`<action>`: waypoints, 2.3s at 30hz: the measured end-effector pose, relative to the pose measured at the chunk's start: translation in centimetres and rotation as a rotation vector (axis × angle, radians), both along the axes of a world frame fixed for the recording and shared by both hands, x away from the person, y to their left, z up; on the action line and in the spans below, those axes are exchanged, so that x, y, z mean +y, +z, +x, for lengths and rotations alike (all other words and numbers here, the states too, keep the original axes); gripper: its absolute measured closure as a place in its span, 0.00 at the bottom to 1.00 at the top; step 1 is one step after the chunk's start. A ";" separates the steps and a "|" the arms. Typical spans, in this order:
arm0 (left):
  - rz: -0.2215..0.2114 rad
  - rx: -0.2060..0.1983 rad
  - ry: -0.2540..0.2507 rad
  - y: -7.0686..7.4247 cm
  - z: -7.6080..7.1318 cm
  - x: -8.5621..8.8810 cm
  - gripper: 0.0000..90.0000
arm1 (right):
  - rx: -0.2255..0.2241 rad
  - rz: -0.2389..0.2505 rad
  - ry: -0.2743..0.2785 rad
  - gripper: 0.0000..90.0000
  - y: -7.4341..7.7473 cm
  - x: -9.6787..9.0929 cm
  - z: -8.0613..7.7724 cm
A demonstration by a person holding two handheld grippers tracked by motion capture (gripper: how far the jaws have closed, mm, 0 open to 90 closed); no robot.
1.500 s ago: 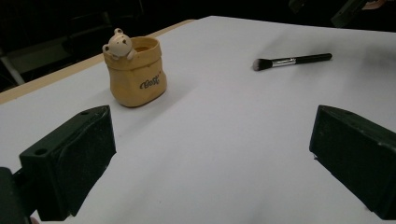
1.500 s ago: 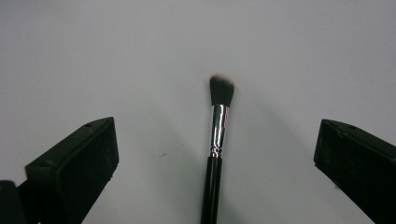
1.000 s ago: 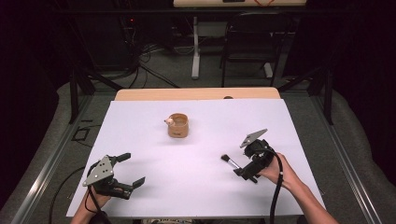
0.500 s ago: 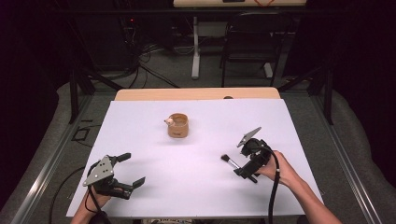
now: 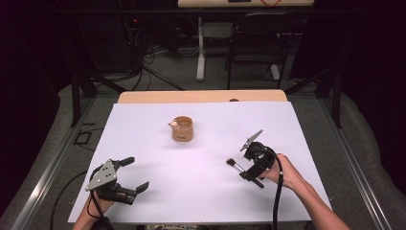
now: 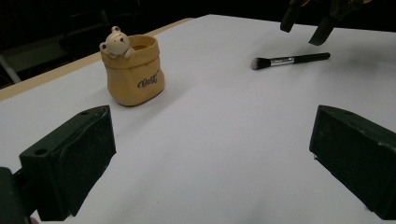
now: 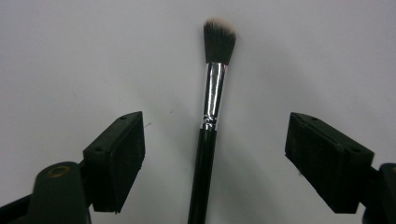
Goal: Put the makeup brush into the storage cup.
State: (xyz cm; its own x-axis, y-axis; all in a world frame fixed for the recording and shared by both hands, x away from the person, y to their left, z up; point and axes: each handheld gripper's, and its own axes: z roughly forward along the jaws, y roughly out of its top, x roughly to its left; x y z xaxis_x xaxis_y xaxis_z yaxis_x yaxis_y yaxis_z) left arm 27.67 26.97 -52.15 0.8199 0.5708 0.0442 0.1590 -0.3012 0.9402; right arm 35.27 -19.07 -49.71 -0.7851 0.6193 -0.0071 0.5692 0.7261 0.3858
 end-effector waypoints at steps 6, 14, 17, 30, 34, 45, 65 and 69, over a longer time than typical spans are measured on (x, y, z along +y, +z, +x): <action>0.000 0.001 0.001 0.0 0.0 0.0 0.00 | 0.012 -0.019 -0.021 0.36 -0.5 0.1 0.1; 0.001 0.001 0.000 0.0 0.0 0.0 0.00 | 0.065 -0.065 -0.046 0.56 -1.3 -0.1 -0.1; -0.002 0.001 -0.001 0.0 0.0 0.0 0.00 | 0.101 -0.098 -0.039 0.62 -1.4 -0.1 -0.1; 0.003 0.002 -0.002 0.0 0.0 0.0 0.00 | 0.133 -0.154 -0.047 0.78 -2.2 0.0 -0.1; 0.007 0.003 -0.007 0.0 0.0 -0.1 0.00 | 0.141 -0.158 -0.050 0.81 -2.5 0.0 -0.2; 0.014 0.006 -0.012 0.0 0.0 -0.2 0.00 | 0.133 -0.197 -0.063 0.86 -2.8 0.6 -0.5; 0.018 0.007 -0.013 0.0 0.0 -0.1 0.00 | 0.124 -0.113 -0.061 0.88 -2.8 -0.2 -0.5; 0.016 0.008 -0.013 0.0 0.0 -0.2 0.00 | 0.111 -0.079 -0.073 0.88 -2.3 -0.6 -0.7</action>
